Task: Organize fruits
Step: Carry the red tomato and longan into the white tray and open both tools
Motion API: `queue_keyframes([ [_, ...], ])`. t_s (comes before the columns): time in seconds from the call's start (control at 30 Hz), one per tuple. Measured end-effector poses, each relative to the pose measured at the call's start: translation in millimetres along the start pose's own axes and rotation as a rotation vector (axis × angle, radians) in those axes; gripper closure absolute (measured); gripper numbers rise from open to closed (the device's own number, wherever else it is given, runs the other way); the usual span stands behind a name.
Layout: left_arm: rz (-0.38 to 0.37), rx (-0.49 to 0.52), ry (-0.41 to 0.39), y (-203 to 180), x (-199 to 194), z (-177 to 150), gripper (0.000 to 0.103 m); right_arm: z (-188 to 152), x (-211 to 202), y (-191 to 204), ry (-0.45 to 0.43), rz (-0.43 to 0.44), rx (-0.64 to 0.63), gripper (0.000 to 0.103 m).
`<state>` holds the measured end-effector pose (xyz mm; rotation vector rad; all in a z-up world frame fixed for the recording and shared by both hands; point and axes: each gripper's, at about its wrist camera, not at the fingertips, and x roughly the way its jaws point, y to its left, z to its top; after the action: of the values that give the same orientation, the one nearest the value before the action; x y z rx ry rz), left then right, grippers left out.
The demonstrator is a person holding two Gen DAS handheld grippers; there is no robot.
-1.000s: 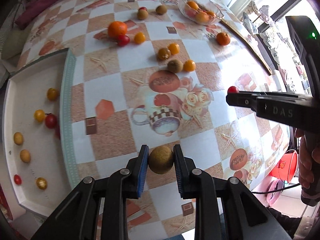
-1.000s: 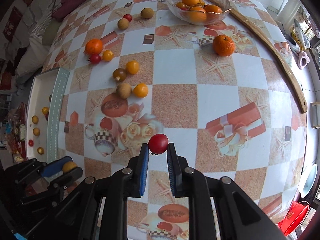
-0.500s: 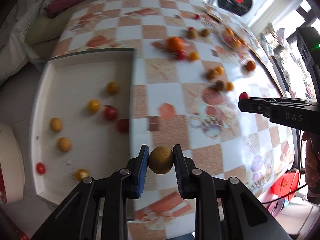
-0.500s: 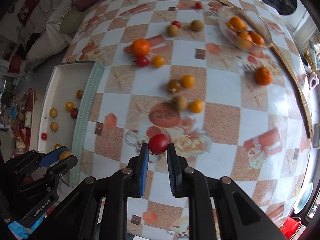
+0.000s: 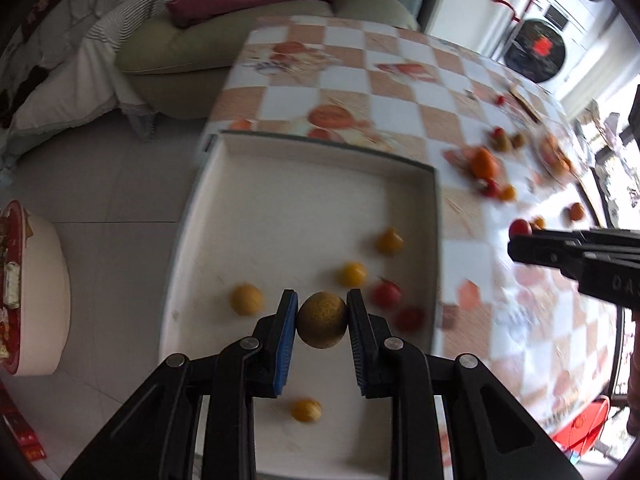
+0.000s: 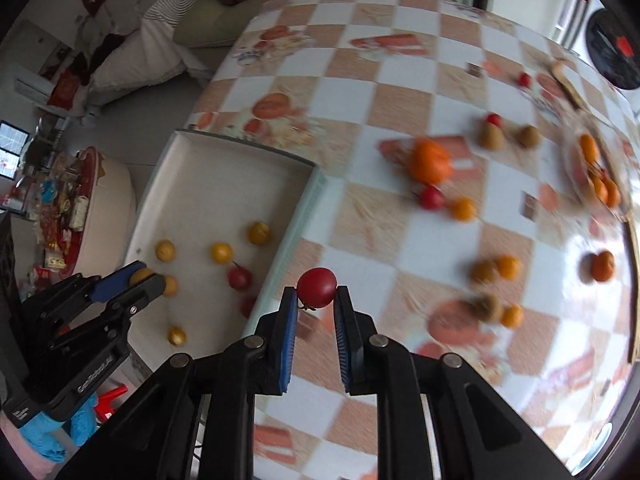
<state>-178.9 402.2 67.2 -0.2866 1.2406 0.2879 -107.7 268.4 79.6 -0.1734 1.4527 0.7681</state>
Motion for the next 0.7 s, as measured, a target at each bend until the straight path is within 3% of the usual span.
queue_keyframes([
  [0.33,0.073,-0.020,0.009,26.6,45.5,39.2,0.076,43.0,43.3,33.2,0.042,0.025,-0.011,0.083],
  [0.7,0.108,-0.024,0.055,32.9,79.3,47.7,0.076,63.8,83.4,38.9,0.085,-0.006,-0.002,0.083],
])
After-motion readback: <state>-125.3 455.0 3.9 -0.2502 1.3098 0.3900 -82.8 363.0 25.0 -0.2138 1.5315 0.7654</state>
